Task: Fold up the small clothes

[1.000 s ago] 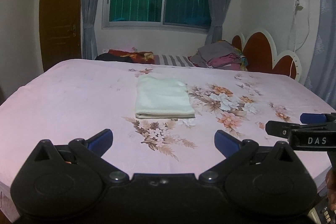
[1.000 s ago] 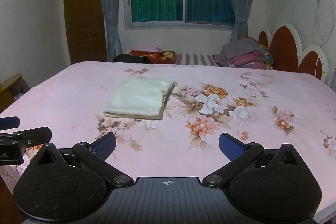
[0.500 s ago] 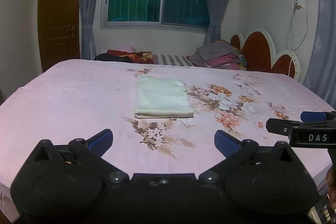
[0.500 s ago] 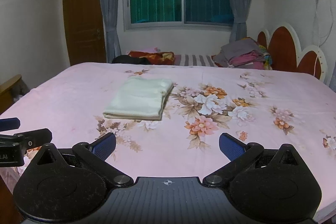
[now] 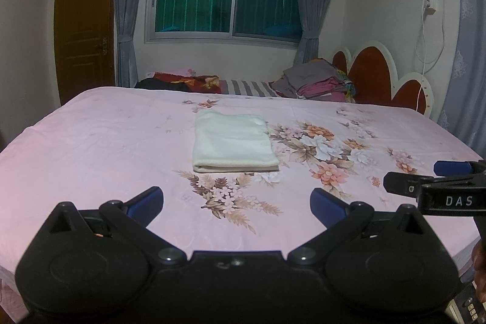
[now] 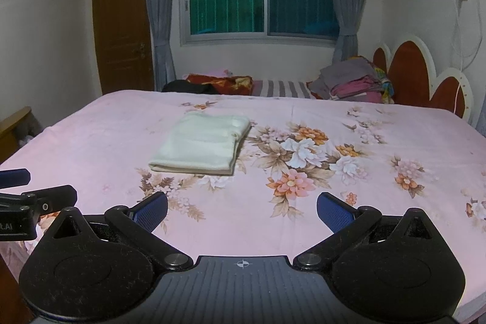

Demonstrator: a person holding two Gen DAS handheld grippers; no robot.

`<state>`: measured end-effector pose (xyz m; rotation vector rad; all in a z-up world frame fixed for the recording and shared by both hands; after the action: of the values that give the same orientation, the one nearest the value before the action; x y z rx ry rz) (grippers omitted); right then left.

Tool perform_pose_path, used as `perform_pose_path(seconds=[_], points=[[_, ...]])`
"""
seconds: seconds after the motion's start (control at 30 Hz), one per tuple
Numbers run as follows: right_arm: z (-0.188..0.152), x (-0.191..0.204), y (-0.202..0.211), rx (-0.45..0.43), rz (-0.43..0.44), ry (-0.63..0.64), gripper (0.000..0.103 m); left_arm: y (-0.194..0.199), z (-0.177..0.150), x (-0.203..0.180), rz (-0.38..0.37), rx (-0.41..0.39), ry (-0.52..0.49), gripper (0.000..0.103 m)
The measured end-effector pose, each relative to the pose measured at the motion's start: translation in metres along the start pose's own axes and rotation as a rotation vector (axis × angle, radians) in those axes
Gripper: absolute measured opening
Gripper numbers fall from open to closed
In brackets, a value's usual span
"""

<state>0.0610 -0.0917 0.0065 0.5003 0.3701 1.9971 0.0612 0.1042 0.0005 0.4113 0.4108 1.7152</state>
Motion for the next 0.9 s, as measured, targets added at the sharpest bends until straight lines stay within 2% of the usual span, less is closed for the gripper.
perform_pose_path(seconds=[0.9], points=[[0.0026,-0.0049,0.0006,-0.006,0.011,-0.008,0.103,-0.0025,0.0066,0.0076,-0.006,-0.009,-0.018,0.103]])
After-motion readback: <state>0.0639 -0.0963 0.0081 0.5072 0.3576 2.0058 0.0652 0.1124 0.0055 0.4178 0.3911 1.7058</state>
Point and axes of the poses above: each gripper's, at about its wrist camera, not at the fingertips, and y roughly against the way its jaws point, x to its left, z to its top, the point moved 5 cm from there along -y, roughly the way its jaws point, and after that the axes turned 12 degrees about z, right-handed, at the moved point
